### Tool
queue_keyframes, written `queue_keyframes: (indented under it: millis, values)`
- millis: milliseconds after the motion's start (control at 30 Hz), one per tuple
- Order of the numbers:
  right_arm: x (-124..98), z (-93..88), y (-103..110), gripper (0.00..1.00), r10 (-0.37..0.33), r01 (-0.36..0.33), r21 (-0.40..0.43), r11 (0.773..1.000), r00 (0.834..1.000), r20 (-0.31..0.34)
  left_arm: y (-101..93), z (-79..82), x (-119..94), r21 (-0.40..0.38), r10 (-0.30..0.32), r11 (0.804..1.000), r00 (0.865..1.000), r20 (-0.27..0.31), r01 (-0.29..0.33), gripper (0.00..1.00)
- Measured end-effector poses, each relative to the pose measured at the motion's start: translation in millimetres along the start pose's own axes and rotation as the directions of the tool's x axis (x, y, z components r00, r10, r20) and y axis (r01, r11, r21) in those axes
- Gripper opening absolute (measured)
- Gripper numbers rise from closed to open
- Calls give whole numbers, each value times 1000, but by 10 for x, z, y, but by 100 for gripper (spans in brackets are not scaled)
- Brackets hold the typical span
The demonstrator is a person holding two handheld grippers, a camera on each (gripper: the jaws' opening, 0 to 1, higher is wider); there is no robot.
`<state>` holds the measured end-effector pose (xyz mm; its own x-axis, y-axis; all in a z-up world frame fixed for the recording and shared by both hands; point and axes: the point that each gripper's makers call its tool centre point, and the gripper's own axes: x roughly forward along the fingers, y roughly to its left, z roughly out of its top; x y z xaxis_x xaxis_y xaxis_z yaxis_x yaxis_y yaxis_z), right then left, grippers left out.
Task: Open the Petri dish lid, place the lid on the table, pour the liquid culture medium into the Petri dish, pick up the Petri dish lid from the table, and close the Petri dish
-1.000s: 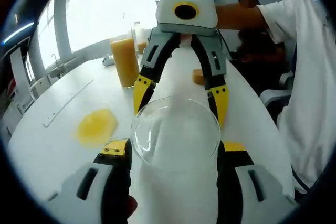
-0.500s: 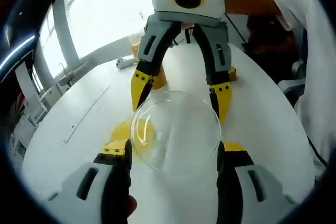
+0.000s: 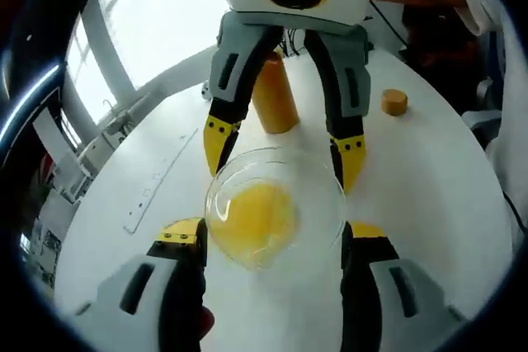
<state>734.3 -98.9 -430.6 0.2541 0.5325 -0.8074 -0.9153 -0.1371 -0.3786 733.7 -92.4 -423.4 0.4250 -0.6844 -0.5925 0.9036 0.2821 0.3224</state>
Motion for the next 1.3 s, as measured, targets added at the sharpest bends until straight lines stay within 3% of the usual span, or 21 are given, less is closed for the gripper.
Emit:
queue_keyframes:
  millis: [300, 633, 800, 967, 1100, 1300]
  values:
    - [186, -192, -203, 59, 13, -13, -2, 1000, 998, -68, 140, -66, 139, 3, 8, 1000, 999, -42, -7, 57]
    - [306, -343, -250, 59, 53, -51, 22, 998, 992, -116, 177, -177, 314, -18, -29, 999, 998, -50, 28, 57]
    - [335, -310, -278, 59, 70, -69, 8, 998, 991, -111, 177, -264, 350, -47, -33, 998, 998, -49, 30, 57]
    - [366, -333, -289, 60, 79, -78, 12, 997, 991, -110, 169, -223, 358, -64, -29, 998, 1000, -10, 28, 57]
    - [349, -329, -249, 60, 88, -87, 20, 996, 991, -99, 246, -252, 389, -72, -38, 997, 999, -5, 37, 57]
    - [356, -330, -214, 60, 114, -111, 40, 993, 989, -95, 213, -249, 404, -96, -60, 994, 998, 7, 61, 57]
